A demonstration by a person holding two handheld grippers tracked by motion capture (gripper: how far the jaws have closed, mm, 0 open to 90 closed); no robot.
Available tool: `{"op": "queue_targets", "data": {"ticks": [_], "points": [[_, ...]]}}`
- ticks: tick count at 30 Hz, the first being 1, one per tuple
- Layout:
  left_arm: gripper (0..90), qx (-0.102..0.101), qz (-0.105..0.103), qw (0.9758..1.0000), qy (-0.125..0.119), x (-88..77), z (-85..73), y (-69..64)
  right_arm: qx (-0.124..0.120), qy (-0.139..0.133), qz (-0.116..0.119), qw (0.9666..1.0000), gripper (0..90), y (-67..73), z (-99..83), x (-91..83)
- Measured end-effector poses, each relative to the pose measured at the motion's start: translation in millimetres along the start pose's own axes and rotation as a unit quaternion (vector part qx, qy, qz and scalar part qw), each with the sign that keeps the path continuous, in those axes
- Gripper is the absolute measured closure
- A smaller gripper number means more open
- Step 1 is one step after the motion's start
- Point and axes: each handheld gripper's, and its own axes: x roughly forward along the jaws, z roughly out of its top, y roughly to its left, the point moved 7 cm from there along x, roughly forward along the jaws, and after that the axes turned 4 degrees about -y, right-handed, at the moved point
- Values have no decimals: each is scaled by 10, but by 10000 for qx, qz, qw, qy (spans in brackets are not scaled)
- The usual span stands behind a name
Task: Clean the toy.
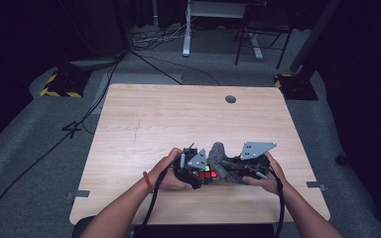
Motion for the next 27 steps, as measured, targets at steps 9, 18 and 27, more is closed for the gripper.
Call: {"op": "queue_targets", "data": {"ticks": [9, 18, 27], "points": [[339, -100, 62, 9991, -411, -149, 69, 45, 80, 79, 3, 9999, 792, -52, -95, 7], [339, -47, 107, 9996, -240, -59, 37, 29, 95, -172, 244, 9995, 792, 27, -56, 4], [339, 19, 123, 9999, 70, 49, -3, 10, 9, -594, 379, 9975, 794, 119, 146, -125]]}}
